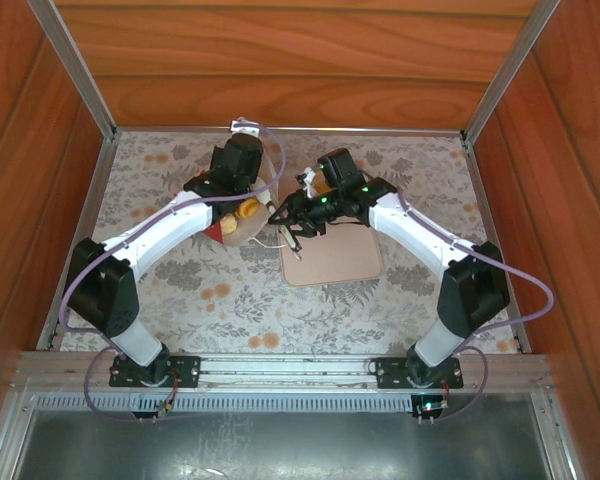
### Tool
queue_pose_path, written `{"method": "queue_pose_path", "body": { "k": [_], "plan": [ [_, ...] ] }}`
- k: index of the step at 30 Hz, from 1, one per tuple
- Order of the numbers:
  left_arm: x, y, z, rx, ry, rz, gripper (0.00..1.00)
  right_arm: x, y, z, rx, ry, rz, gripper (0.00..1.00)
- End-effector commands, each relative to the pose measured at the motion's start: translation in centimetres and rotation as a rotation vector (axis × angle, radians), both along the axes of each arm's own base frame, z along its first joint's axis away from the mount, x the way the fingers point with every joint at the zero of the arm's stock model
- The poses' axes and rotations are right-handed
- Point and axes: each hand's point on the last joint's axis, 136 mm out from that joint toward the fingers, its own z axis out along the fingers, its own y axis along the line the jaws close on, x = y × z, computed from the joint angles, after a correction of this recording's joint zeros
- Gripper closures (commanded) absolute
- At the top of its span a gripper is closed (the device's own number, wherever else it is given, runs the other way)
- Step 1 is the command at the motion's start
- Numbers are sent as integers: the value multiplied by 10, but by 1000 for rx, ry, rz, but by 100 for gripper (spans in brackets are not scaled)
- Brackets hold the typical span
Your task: Take the fake bread out of the paper bag
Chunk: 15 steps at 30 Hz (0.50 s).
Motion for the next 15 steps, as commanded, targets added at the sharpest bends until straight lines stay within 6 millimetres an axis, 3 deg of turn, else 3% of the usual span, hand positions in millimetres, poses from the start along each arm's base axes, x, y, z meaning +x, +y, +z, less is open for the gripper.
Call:
{"method": "queue_pose_path", "body": {
  "k": [1,9,15],
  "plan": [
    [0,-9,-11,19,-5,-4,100,4,-2,-10,-65,4,15,53],
    [-1,-17,-29,-10,26,-10,100,12,-12,-30,-214,15,46,51],
    [-3,-21,-30,-31,31,-24,100,19,-6,-35,-225,30,72,51]
  ]
}}
